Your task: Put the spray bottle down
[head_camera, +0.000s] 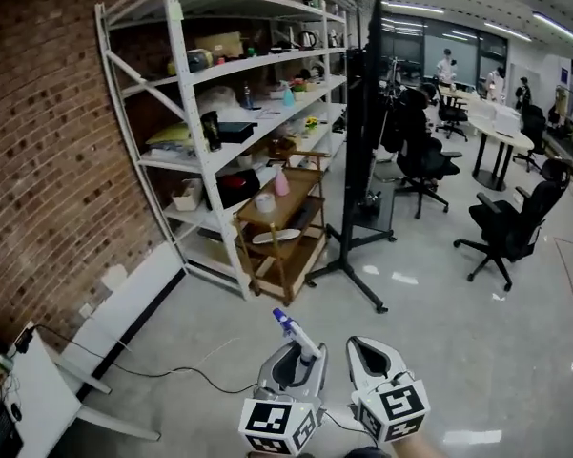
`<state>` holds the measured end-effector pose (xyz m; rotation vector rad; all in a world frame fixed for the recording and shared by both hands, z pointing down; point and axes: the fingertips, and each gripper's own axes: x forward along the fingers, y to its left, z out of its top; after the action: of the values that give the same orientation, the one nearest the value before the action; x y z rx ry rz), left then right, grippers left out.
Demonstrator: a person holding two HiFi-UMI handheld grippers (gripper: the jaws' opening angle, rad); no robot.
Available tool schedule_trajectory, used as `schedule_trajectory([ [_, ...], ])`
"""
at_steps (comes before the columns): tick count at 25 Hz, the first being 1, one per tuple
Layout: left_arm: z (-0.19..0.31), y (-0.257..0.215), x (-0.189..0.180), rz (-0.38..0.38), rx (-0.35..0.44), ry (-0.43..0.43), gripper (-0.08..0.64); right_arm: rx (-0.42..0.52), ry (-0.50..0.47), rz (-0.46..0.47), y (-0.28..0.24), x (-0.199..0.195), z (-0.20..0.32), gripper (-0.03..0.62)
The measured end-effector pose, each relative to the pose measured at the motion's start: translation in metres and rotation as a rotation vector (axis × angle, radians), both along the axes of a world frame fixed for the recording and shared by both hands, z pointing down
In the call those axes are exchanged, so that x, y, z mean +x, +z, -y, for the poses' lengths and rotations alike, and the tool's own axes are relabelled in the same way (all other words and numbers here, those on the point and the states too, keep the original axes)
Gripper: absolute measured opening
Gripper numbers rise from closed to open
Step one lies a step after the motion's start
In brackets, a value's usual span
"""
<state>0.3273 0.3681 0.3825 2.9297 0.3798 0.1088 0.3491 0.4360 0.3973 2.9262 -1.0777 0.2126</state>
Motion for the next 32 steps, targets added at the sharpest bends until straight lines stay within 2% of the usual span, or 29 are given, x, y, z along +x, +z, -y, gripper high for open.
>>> schedule_trajectory([
  [7,0.185,0.000,-0.105,0.020,0.056,-0.323,0.139,0.011,-0.338,0.028,0.001,-0.090,0.197,-0.002],
  [11,0.275,0.002,-0.179,0.028,0.055,-0.486,0.140,0.028,-0.494,0.016,0.001,-0.149,0.295,-0.002],
  [15,0.357,0.009,-0.260,0.048,0.058,-0.698,0.139,0.026,-0.685,0.011,0.005,-0.215,0.385,-0.002],
  [24,0.474,0.023,-0.409,0.088,0.054,-1.105,0.138,-0.015,-1.046,0.022,0.021,-0.331,0.517,-0.002],
  [27,0.505,0.029,-0.442,0.096,0.047,-1.216,0.138,-0.021,-1.155,0.017,0.024,-0.360,0.557,-0.002],
  [32,0.566,0.032,-0.476,0.084,0.028,-1.351,0.138,-0.024,-1.299,-0.008,0.022,-0.395,0.630,-0.002],
])
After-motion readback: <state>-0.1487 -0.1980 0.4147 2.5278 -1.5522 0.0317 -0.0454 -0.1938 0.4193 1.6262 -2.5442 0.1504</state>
